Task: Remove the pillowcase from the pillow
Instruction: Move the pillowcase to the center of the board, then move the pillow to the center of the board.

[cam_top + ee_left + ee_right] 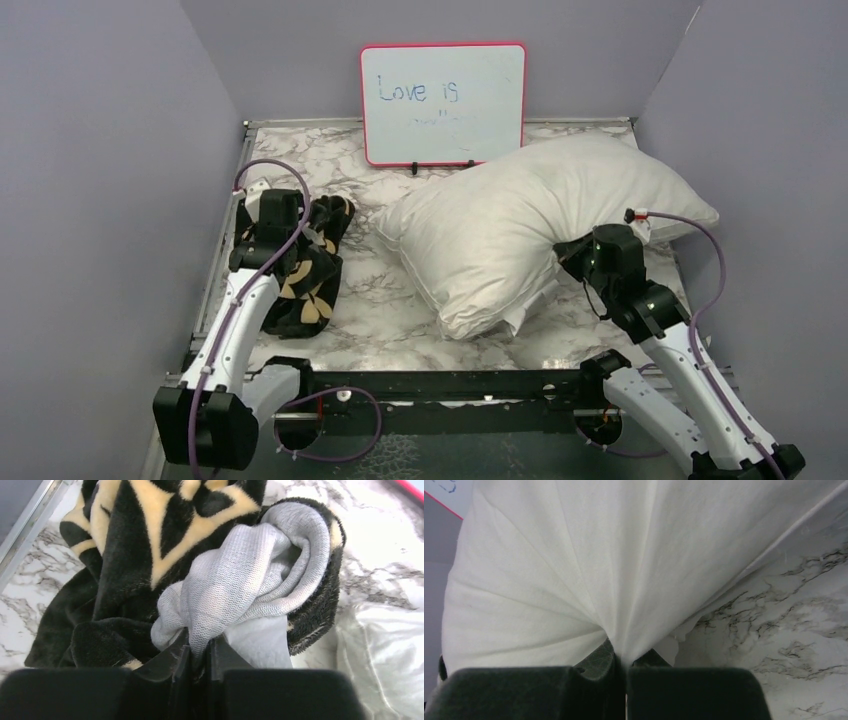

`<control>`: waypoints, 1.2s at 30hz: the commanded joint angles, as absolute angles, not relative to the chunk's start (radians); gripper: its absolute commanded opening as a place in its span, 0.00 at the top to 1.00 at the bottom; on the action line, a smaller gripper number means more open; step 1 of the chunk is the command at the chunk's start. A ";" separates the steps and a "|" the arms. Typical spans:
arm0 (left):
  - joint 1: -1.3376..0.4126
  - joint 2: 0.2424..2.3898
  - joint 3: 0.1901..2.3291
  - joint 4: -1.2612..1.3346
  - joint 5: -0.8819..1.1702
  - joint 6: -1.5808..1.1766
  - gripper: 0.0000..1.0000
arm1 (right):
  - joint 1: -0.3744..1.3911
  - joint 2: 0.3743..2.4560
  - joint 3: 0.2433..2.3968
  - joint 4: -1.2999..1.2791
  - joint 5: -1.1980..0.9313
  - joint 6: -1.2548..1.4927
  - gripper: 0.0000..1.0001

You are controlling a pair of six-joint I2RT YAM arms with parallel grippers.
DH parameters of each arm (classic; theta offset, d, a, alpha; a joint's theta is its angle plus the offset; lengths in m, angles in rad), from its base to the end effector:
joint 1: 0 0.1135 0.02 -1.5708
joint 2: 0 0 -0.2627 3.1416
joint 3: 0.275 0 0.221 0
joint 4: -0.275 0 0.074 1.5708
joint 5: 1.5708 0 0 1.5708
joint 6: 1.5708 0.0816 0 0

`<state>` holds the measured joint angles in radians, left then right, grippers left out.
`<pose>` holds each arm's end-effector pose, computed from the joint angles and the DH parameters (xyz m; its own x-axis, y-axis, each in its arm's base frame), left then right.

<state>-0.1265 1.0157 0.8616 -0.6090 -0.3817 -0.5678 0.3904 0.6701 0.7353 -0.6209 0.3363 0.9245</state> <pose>0.2113 0.0038 0.2599 -0.4974 -0.4398 -0.7478 -0.4951 0.8517 -0.1716 0.1496 0.0325 0.2707 -0.3736 0.6612 -0.6506 0.3292 0.7502 0.5734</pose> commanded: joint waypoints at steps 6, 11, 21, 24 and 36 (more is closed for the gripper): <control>0.185 1.016 0.769 -0.578 -0.198 -0.512 0.58 | 0.389 0.723 0.626 -0.419 0.013 1.074 0.99; 0.357 1.080 0.761 -0.521 0.012 -0.502 0.48 | 0.415 0.747 0.562 -0.351 -0.109 1.093 0.93; 0.360 0.977 0.878 -0.573 0.099 -0.499 0.05 | 0.422 0.776 0.728 -0.357 -0.331 0.722 0.58; 0.360 0.971 0.932 -0.602 0.114 -0.482 0.02 | 0.422 0.708 0.813 -0.414 -0.252 0.639 0.47; 0.357 0.937 1.072 -0.699 0.146 -0.412 0.01 | 0.422 0.787 1.042 -0.397 0.199 0.334 0.23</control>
